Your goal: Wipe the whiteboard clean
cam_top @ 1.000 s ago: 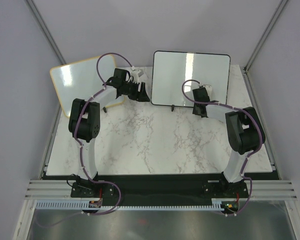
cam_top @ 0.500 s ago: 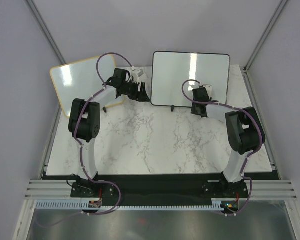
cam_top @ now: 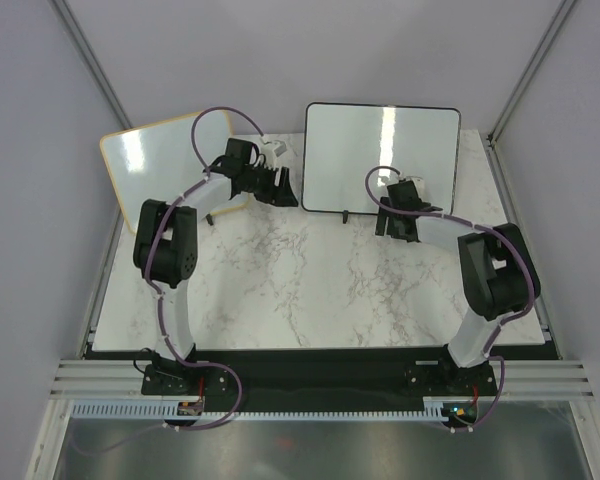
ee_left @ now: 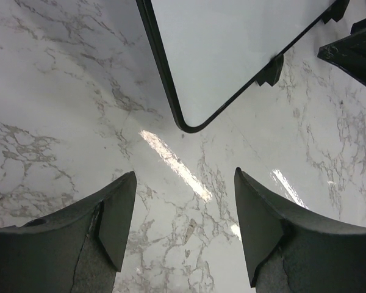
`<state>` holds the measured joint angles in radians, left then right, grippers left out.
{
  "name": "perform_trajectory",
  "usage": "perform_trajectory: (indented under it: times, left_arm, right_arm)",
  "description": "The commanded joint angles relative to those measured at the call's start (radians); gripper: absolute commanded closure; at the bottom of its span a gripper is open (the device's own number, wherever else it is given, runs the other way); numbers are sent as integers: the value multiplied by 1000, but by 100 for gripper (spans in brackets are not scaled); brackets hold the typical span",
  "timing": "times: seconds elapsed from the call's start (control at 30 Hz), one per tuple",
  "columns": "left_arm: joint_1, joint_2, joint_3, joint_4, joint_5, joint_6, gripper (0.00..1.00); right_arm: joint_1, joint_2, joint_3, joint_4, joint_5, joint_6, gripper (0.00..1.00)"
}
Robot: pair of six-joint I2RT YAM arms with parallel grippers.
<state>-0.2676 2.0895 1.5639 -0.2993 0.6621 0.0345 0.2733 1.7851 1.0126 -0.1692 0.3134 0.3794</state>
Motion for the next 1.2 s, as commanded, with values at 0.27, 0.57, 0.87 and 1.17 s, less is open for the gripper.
perform_trajectory:
  times: [0.27,0.57,0.87,1.17]
  left_arm:
    - [4,-279,-210,-113,-74,235,28]
    - [4,-616,-522,-192,-208,453,28]
    - [8,-1020,-864,-167,-292,489,28]
    - [24,-1357,-1116,-153,-432,455,35]
  right_arm:
    - [7,-326,-149,-58,-11,9,10]
    - [7,-736,-371,-21,119,10,11]
    - [7,-1098,-549,-15,47,3,12]
    - [9,-1346,-644,-52,-74,59,12]
